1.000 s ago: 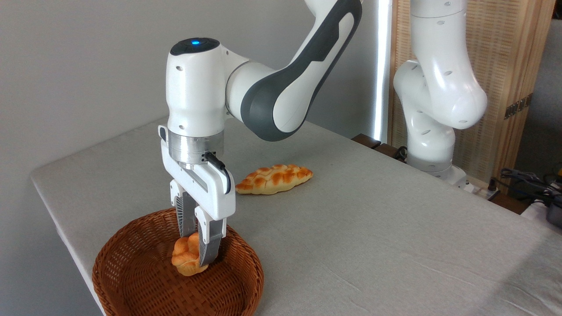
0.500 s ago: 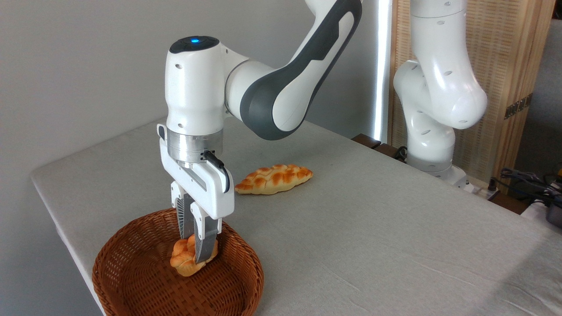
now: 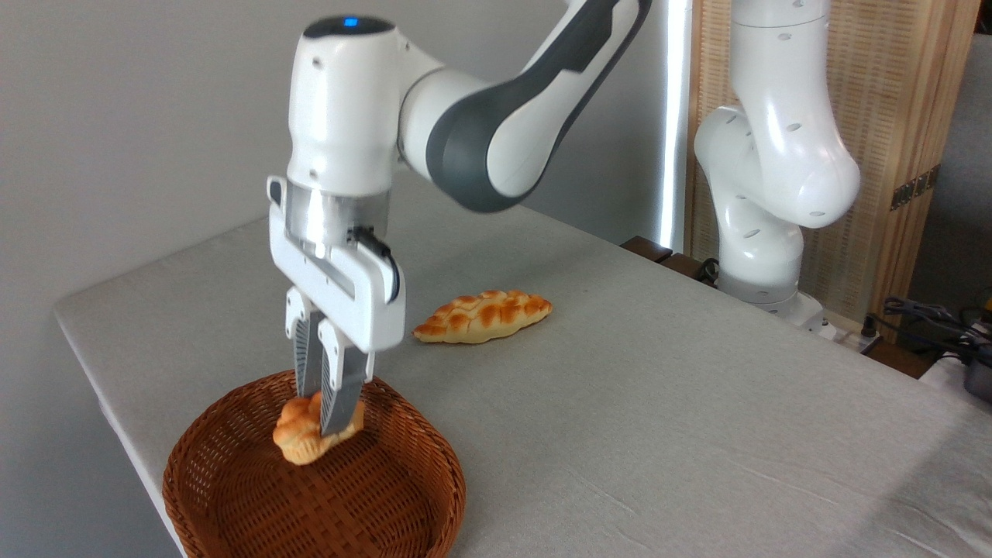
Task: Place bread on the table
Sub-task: 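Carry the bun out of the basket and lower it onto the table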
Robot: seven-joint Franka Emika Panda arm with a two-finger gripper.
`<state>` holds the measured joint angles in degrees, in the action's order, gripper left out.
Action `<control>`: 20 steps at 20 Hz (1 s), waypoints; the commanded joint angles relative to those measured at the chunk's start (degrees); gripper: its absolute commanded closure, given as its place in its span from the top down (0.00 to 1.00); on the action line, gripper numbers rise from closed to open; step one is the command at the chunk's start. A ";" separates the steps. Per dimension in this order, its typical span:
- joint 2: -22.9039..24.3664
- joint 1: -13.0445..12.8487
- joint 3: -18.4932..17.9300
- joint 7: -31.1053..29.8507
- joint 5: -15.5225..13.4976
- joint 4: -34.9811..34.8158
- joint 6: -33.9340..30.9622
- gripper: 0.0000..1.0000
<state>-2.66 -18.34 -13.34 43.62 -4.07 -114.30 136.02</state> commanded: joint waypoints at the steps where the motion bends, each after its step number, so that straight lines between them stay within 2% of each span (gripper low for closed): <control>1: 5.11 -0.30 -0.54 -0.02 0.03 -0.75 -4.00 0.39; 12: 13.19 -0.30 -1.51 0.86 0.12 -3.29 -22.28 0.42; 15: 15.92 -0.38 -2.56 1.03 0.20 -7.06 -23.35 0.42; 20: 16.37 -0.38 -2.65 2.70 0.73 -10.68 -23.26 0.43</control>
<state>11.98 -18.29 -15.44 44.45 -4.06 -121.60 112.88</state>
